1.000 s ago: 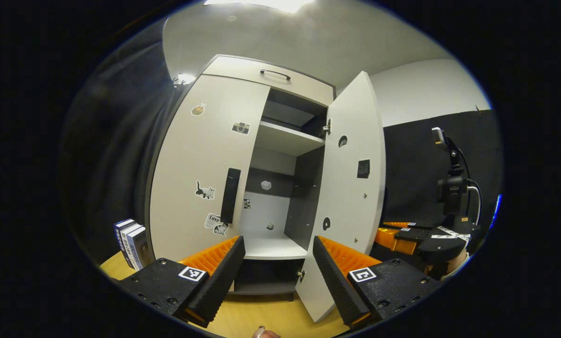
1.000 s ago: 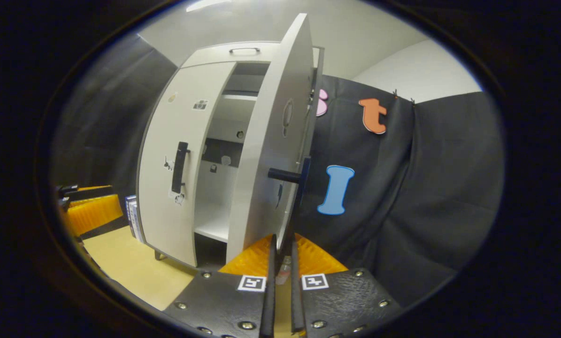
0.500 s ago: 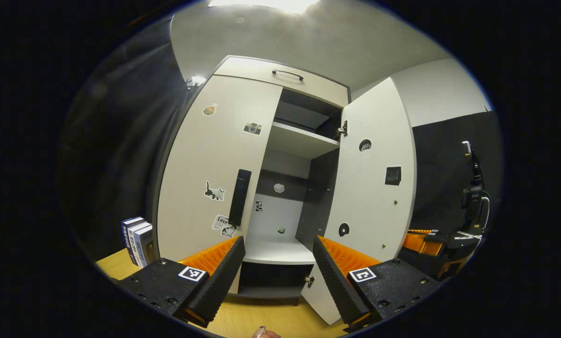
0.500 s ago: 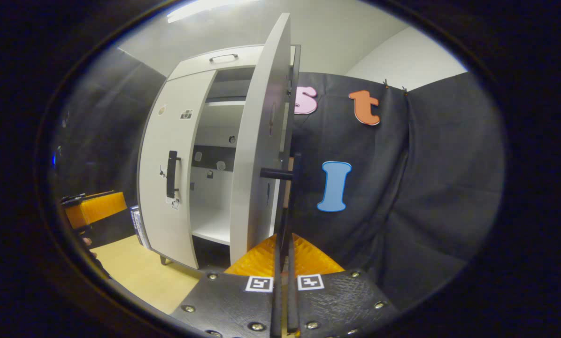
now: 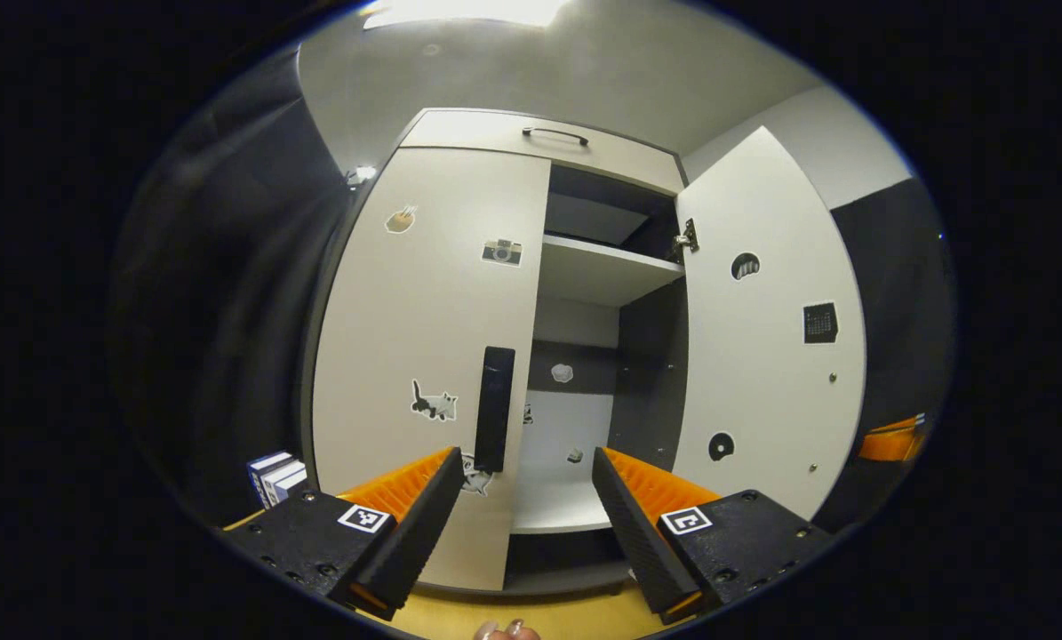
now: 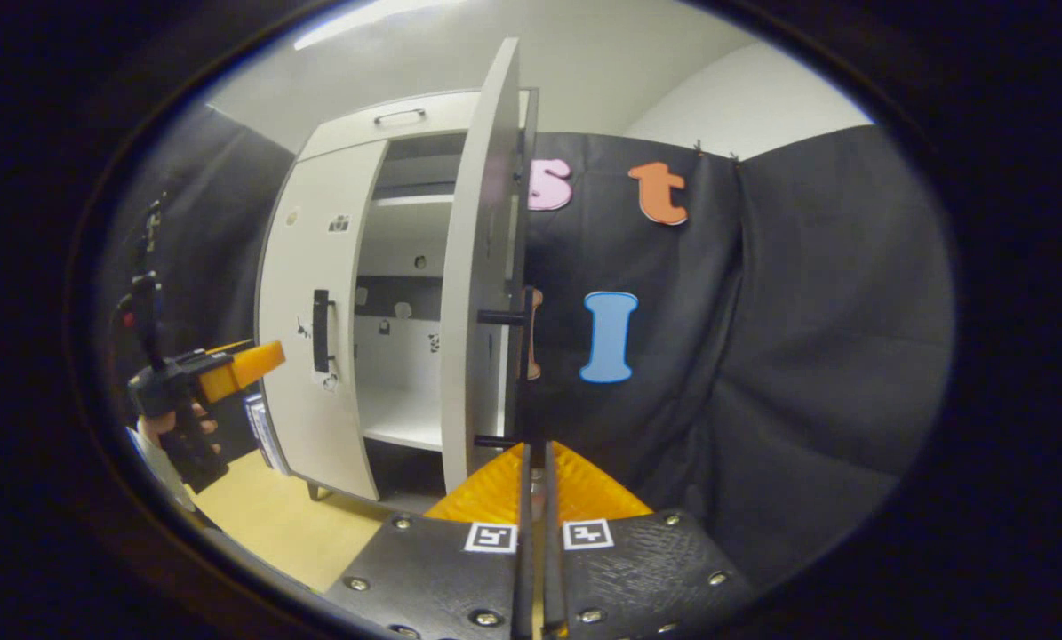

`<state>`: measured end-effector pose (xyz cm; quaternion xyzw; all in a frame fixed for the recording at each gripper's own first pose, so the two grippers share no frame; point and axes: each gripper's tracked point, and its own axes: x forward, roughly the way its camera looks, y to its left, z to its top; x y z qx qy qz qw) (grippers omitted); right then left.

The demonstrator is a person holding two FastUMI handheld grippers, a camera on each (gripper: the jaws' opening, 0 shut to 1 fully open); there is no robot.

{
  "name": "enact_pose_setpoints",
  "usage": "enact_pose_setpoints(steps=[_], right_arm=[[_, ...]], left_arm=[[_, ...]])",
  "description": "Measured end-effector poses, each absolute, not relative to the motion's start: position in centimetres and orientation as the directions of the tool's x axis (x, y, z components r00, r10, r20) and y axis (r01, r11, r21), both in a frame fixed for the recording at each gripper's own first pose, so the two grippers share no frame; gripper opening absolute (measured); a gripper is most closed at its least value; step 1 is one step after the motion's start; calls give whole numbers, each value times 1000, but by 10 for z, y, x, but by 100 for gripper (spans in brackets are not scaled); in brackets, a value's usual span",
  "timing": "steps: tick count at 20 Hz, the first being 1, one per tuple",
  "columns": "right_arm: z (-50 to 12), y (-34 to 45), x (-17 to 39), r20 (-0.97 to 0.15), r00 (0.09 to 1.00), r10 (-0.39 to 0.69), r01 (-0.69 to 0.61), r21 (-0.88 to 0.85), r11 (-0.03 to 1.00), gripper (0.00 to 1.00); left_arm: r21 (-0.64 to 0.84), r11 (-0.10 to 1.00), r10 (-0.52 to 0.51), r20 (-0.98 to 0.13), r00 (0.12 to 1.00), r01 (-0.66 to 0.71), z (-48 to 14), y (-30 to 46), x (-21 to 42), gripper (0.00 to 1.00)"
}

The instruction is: Open the right door of the double-door shoe cabinet with the right hand, and open the left door with the left hand.

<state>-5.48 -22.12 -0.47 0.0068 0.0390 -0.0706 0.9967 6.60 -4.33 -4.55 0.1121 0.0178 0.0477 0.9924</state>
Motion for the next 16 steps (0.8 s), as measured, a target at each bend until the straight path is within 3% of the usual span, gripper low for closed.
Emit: enact_pose_setpoints(steps=[1, 2, 5, 8, 10, 11, 12, 14, 16], right_arm=[[0, -217, -59, -74, 987, -143, 146, 39, 989, 5], [4, -212, -65, -68, 987, -147, 151, 63, 986, 5], [8, -207, -70, -55, 981, -185, 188, 75, 979, 51], [5, -184, -74, -66, 982, -175, 178, 38, 983, 70], [8, -169, -75, -55, 984, -167, 167, 5, 986, 94], [9, -164, -74, -50, 984, -168, 168, -17, 986, 94], [10, -160, -72, -44, 984, -172, 171, -40, 985, 87], [9, -155, -70, -38, 982, -183, 180, -68, 981, 96], [10, -155, -66, -38, 982, -187, 185, -57, 981, 96]], left_arm=[[245, 966, 89, -17, 996, -82, -45, -40, 78, 91], [259, 963, 80, -11, 997, -74, -45, -37, 90, 95], [277, 959, 53, 17, 998, -56, -43, -29, 125, 95], [275, 960, 52, 36, 998, -60, -43, -18, 154, 95], [264, 963, 45, 23, 999, -50, -50, -15, 168, 95], [266, 963, 49, 7, 999, -49, -55, -13, 175, 96], [268, 962, 57, -2, 998, -54, -59, -10, 181, 96], [278, 957, 83, 21, 996, -85, -58, -6, 182, 96], [302, 947, 102, 48, 994, -112, -56, -2, 184, 90]])
